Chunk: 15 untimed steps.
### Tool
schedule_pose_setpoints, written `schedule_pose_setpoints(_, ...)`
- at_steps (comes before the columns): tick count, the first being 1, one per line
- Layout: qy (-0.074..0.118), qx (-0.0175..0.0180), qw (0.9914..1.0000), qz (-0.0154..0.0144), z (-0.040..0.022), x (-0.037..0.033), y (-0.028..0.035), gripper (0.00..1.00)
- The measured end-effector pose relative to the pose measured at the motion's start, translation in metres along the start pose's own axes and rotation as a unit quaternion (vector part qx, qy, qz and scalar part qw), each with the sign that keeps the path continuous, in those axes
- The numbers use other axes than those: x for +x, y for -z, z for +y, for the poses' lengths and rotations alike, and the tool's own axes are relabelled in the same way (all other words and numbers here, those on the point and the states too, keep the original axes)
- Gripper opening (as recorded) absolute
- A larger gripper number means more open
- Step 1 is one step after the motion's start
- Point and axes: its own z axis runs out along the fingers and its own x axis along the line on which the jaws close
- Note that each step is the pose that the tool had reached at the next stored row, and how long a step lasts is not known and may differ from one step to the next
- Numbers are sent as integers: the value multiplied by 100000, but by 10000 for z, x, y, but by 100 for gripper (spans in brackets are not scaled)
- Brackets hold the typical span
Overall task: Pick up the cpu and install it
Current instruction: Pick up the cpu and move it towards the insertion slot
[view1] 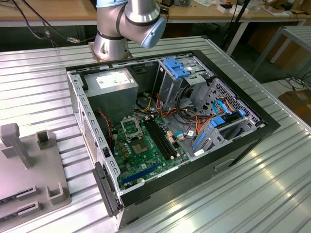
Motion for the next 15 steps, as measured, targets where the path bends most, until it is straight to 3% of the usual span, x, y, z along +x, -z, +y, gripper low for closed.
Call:
schedule_pose_setpoints(8, 397, 8, 99999, 7, -70, 14, -141, 62)
schedule_pose_setpoints(15, 633, 11, 99998, 15, -79, 11, -290, 62)
